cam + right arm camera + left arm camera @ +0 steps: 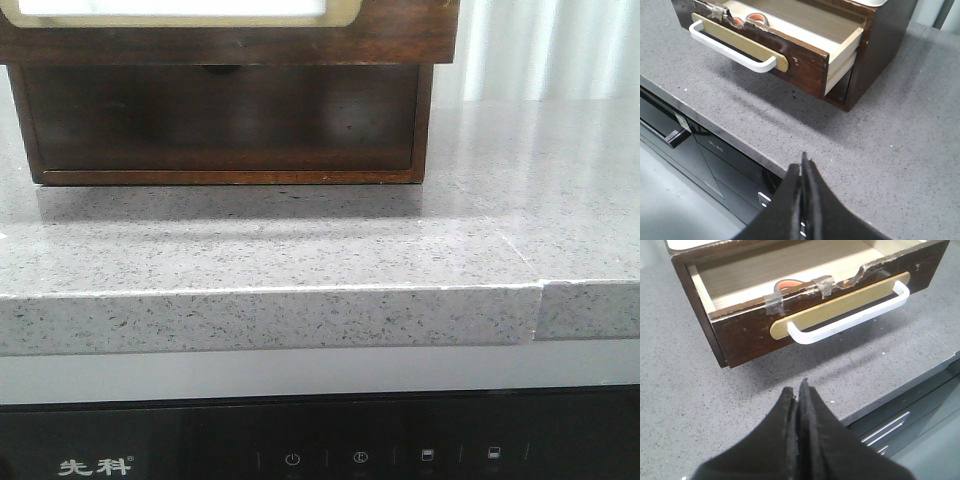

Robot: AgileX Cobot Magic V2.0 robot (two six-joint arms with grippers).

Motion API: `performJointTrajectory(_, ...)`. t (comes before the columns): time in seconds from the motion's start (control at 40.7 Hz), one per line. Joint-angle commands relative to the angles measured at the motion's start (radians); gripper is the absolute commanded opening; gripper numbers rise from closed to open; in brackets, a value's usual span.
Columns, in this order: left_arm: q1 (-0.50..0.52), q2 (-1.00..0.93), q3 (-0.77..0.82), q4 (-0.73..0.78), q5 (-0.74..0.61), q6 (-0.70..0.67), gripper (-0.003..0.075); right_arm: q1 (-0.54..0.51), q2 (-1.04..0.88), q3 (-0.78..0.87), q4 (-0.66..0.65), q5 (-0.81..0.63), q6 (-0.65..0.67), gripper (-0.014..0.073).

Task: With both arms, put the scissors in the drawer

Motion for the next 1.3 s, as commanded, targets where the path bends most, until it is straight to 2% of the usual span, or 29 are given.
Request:
performJointTrajectory(0.0,-0.005,0.004,-0.032,0.001,-0.075,-0.013,-0.0020,-0.005,0.006,-0.020,0.001,-0.071,-0.003,-0.0122)
performJointTrajectory(0.172,-0.003,0.004,-0.020,-0.001,-0.080,-0.013,-0.0020,-0.005,0.006,-0.020,0.001,-0.071,-0.003,-0.0122)
performJointTrajectory(0.32,0.057,-0.025,0.072,0.008,-0.147,-0.013,-0.0020,-0.005,0.006,-0.020,0.001,-0.069,-0.003,-0.0122)
performJointTrajectory(0.442,0.138,-0.078,0.206,0.032,-0.297,-0.013,-0.0020,-0.005,0.006,-0.020,0.001,-0.070,-0.003,-0.0122)
performJointTrajectory(0.639,0.286,-0.237,0.487,0.030,-0.653,-0.013,-0.0020,-0.005,0.006,-0.020,0.001,-0.070,-0.003,-0.0122)
performJointTrajectory(0.811,0.385,-0.405,0.709,-0.019,-0.868,-0.013,-0.0020,-0.005,0.006,-0.020,0.001,-0.070,-0.003,-0.0122)
performJointTrajectory(1.082,0.498,-0.554,0.935,-0.071,-0.988,-0.013,-0.0020,-0.005,0.006,-0.020,0.001,-0.070,-0.003,-0.0122)
performJointTrajectory(1.278,0.521,-0.612,1.028,-0.118,-1.029,-0.013,-0.0020,-0.005,0.006,-0.020,0.001,-0.070,-0.003,-0.0122)
